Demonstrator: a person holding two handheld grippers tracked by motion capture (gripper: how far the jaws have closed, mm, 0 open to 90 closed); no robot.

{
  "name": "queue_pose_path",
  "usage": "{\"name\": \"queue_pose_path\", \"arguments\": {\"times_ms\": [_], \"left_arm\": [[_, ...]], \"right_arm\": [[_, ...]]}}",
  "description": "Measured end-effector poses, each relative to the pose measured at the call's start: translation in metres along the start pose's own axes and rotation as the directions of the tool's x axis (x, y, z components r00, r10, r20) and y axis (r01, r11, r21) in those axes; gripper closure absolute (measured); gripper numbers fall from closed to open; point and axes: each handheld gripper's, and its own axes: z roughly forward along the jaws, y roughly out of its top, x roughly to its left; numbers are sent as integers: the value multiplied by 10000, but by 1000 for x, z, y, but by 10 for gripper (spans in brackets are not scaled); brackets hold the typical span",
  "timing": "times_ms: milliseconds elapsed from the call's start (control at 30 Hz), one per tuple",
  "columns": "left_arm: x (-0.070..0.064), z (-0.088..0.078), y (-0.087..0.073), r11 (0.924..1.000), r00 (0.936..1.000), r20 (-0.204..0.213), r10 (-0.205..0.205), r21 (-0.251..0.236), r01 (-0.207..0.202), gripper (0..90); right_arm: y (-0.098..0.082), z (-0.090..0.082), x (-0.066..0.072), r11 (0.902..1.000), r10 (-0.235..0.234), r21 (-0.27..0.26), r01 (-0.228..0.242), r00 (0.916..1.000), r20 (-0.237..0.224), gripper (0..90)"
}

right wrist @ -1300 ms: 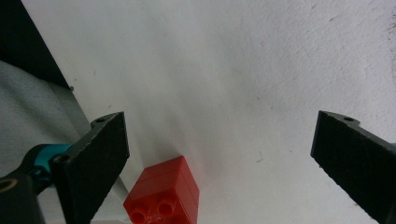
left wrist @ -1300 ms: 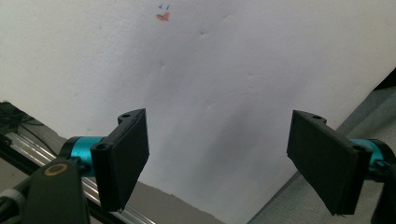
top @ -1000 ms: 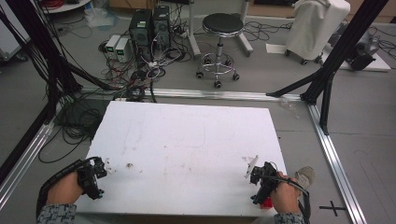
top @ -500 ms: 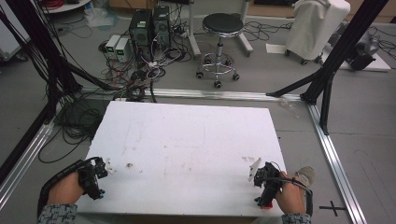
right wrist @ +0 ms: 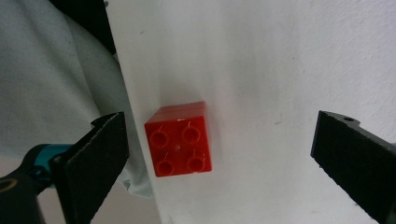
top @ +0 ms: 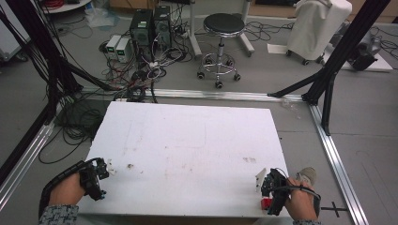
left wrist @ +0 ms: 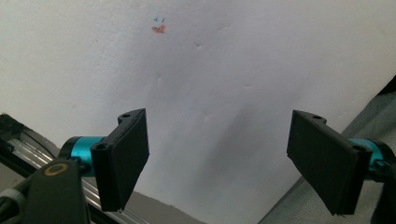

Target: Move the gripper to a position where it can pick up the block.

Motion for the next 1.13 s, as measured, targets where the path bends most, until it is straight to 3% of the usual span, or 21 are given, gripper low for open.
{"name": "queue_pose_path", "arguments": {"times_ms": [333, 667, 833, 1133], "left_arm": [[0, 0, -1, 9999, 10000, -26, -21, -161, 20, 212], [0, 0, -1, 9999, 10000, -65, -42, -166, 41, 212], [0, 0, -1, 9999, 10000, -42, -37, -140, 37, 212], [0, 1, 0, 9999, 10000, 10, -48, -164, 49, 212]], "right_arm": [[-8, 13, 11, 9989, -419, 202, 421, 9991, -89, 34], [-10, 26, 15, 9978, -626, 221, 628, 9980, -85, 34], [-11, 35, 16, 9970, -601, 474, 610, 9980, -198, 34], [-12, 34, 16, 9972, -648, 350, 654, 9977, -179, 35]]}}
